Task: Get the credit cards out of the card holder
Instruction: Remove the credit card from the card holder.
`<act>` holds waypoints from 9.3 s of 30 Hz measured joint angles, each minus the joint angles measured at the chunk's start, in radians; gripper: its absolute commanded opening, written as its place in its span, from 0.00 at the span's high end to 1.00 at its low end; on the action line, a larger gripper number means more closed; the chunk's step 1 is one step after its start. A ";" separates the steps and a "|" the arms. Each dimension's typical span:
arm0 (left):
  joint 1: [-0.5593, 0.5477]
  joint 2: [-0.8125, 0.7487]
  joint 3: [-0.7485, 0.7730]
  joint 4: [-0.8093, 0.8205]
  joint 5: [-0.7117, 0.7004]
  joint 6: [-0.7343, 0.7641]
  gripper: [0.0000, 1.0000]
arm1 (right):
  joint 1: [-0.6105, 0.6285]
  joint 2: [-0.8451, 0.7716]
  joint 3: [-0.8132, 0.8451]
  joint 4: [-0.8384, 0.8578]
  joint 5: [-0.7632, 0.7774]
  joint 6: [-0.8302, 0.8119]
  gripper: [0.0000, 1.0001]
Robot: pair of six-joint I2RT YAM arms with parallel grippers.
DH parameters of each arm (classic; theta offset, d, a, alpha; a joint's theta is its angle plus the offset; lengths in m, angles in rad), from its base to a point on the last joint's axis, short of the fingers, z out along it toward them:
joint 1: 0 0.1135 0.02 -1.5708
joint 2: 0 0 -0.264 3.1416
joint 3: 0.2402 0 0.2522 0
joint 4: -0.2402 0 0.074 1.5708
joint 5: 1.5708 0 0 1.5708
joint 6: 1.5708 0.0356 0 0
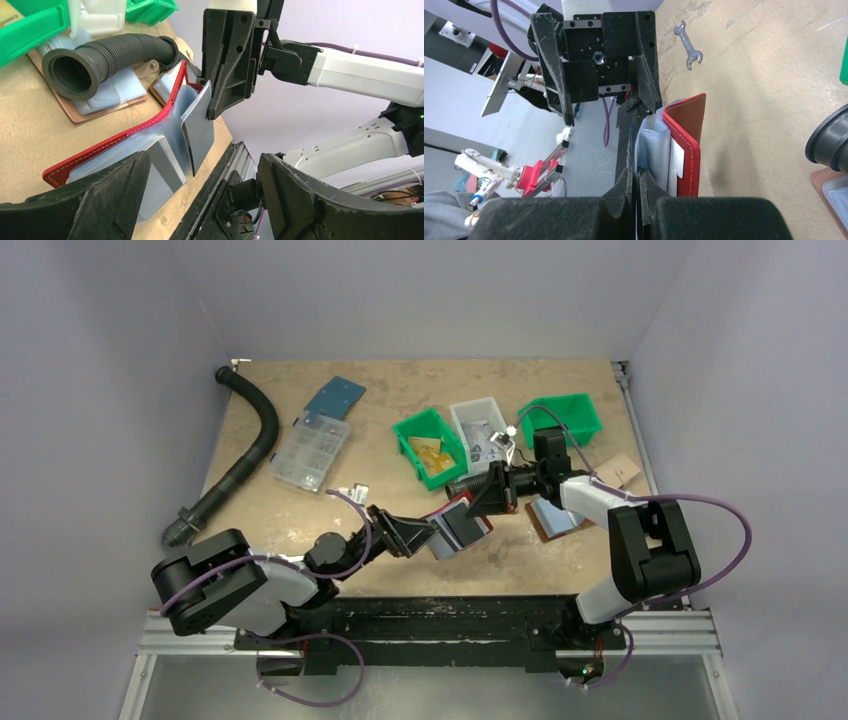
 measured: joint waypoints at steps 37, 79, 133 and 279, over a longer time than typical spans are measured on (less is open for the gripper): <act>0.000 0.165 0.116 0.103 0.130 -0.063 0.43 | -0.009 0.000 -0.017 0.092 -0.022 0.090 1.00; 0.000 0.006 0.194 -0.291 0.115 0.019 0.46 | -0.010 0.000 -0.026 0.098 -0.020 0.105 1.00; -0.001 -0.017 0.152 -0.278 0.083 0.015 0.28 | -0.010 0.006 -0.026 0.100 -0.024 0.105 1.00; 0.101 0.317 0.125 0.102 0.326 -0.125 0.80 | 0.002 0.034 -0.023 0.042 0.002 0.075 1.00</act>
